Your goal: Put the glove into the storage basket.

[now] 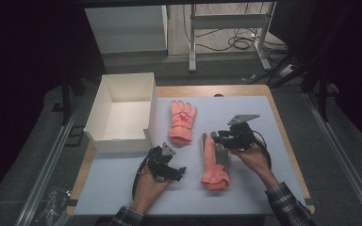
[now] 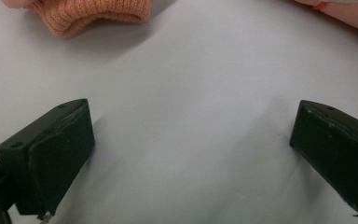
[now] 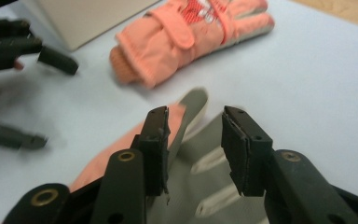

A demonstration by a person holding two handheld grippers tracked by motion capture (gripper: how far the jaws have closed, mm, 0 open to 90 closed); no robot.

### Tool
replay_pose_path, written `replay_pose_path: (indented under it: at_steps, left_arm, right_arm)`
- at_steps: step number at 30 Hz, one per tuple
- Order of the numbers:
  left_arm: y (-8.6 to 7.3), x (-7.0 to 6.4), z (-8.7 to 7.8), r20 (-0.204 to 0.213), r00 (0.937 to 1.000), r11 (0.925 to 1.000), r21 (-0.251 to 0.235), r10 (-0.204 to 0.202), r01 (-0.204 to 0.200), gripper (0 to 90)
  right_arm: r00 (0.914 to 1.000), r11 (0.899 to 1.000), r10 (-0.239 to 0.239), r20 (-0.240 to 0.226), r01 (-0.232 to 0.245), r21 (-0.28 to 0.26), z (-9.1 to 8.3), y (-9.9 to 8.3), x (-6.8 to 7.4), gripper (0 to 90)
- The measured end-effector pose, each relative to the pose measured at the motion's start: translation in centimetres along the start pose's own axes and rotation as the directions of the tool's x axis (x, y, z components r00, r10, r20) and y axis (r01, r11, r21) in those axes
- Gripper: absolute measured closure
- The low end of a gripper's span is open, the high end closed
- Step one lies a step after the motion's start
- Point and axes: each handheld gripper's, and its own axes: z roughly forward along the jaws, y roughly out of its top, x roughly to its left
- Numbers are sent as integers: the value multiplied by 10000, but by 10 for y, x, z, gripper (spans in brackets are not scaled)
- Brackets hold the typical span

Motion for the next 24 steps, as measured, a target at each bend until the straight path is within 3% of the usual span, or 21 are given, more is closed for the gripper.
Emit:
replay_pose_path:
  at_steps: [16,24]
  left_arm:
    - [0,0,0,17,10000,10000,-10,-41,41,0]
    - [0,0,0,13,10000,10000,6,-45,45,0]
  right_arm:
    - [10000,10000,28,65,-29,64,47,49,-6,471]
    - [9999,9993,116,-24,-115,364,75,66,-10,461]
